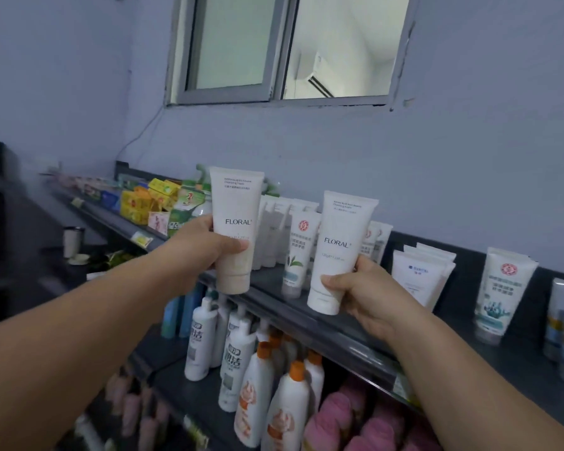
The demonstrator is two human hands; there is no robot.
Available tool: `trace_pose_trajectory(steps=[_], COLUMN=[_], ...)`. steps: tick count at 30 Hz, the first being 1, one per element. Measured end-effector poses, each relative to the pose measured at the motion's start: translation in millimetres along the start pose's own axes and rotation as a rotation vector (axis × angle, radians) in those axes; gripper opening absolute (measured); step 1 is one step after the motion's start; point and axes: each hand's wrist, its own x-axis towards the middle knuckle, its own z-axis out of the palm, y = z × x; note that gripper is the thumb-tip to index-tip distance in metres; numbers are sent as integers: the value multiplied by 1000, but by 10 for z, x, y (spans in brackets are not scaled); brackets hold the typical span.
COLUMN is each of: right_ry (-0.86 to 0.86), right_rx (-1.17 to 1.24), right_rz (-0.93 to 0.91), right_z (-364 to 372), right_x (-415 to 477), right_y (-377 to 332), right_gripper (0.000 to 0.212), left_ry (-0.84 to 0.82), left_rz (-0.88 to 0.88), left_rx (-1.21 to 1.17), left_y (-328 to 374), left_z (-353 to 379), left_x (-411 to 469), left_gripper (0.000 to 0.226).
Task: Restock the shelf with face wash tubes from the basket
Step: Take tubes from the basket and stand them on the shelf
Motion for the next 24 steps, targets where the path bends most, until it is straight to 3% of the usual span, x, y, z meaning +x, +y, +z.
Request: trace_pose_trajectory(steps=[6, 11, 17, 24], right_ry=[-14, -56, 22, 117], right_rx=[-19, -86, -148, -154], right_rz=[6, -9, -46, -51], right_z=[262, 662, 1121, 1170], right_x=[187, 346, 625, 559], right_y=[77, 115, 180, 194], right_gripper=[53, 48, 55, 47], left_ry=[17, -96, -118, -222], left_rz=[-8, -26, 36, 51], left_rx=[-34, -87, -15, -8], left_y=[-104, -164, -230, -310], left_z=[-246, -385, -545, -619], left_x=[204, 469, 787, 947], left_gripper=[31, 29, 30, 32])
